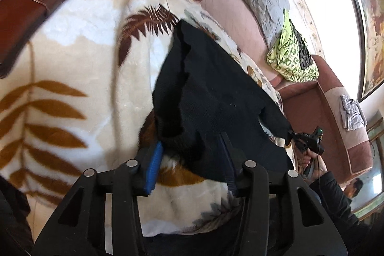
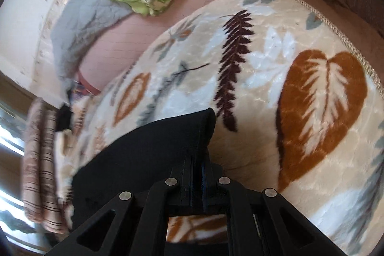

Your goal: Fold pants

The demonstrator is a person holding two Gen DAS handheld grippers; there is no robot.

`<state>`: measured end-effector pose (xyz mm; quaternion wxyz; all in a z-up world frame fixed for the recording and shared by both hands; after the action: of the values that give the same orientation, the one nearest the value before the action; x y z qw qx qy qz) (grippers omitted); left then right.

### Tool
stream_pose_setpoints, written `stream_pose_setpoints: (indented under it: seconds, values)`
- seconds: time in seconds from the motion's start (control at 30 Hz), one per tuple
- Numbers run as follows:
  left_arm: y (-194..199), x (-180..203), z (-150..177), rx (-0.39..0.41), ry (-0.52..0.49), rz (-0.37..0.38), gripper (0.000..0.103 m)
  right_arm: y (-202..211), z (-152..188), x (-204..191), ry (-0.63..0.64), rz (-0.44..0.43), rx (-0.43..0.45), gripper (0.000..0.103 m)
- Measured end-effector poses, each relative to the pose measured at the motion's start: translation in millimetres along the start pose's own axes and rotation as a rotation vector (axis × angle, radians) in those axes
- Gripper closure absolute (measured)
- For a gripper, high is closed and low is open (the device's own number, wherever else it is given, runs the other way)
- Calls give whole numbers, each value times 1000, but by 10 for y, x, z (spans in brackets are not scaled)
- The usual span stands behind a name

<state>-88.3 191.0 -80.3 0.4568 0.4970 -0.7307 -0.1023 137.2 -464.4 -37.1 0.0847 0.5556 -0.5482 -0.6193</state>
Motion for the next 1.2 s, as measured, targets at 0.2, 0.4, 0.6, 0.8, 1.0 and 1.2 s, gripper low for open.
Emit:
stream_pose_setpoints:
  seconds: [0.2,0.4,0.6,0.8,1.0,1.2]
  values:
    - [124,-44,79,9,40,-44,58,-116,-46,66,63,128,17,99]
    - [300,42,79,60,32,-61,55,-39,97,6,258,283,127,98]
    - [379,148,60,79,25,-78,51,498,304,286,199,106,165,97]
    - [407,476,-81,100,-45,-93,39,622,487,344,161,-79,82,96]
    - [211,640,-176,97,-56,-66,39,339,389,814,-424,-361,-44,58]
    - [-15,619,-268,71,-43,-97,39,-115,435,798,-485,-289,-215,58]
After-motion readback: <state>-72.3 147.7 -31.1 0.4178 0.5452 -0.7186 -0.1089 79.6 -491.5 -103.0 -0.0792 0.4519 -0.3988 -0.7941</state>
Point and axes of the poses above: each gripper's, at about its wrist camera, not at the fingertips, and y roughly against the way its jaws point, x to its right, z to its underside, the point moved 1 cm from there along -y, roughly the way its jaws point, and after that the axes turned 13 degrees about -y, right-handed, at the moved point
